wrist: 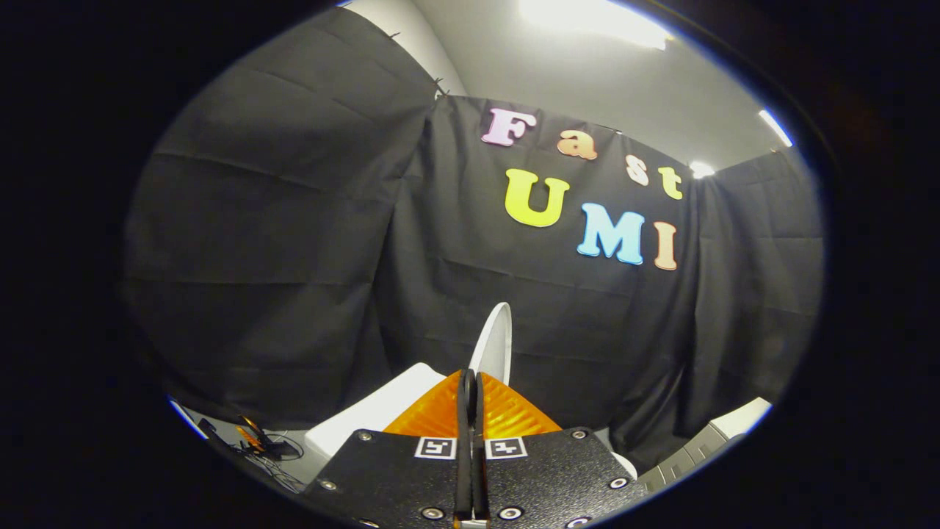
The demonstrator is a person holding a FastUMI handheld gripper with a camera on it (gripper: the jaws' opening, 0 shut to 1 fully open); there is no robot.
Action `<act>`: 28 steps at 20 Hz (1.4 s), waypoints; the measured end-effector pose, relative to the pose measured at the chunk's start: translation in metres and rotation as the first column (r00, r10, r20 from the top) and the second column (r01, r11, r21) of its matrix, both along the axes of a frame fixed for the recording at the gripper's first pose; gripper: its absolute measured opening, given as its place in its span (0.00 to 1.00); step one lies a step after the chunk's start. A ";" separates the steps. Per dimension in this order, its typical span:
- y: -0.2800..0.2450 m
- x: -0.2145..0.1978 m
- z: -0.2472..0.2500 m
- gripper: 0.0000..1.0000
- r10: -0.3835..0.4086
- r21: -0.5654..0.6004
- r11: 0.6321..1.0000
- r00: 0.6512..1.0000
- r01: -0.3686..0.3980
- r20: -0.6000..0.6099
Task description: Open the toilet lid.
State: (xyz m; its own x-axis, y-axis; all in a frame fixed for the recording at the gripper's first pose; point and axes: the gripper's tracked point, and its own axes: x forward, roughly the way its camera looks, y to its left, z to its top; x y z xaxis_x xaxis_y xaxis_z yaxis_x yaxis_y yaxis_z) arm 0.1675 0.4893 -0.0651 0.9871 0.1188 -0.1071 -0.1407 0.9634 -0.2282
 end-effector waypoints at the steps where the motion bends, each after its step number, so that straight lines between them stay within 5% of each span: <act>1: 0.008 0.001 0.000 0.00 0.008 -0.022 1.000 1.000 -0.008 0.012; 15: 0.031 0.006 -0.005 0.00 0.061 -0.082 0.995 0.998 -0.061 -0.001; 23: 0.026 0.000 0.005 0.21 0.170 -0.002 0.985 0.977 -0.172 -0.125; 25: 0.025 -0.007 0.020 0.42 0.192 0.070 0.980 0.974 -0.185 -0.122; 28: 0.018 -0.021 0.057 0.95 0.234 0.213 0.953 0.970 -0.216 -0.063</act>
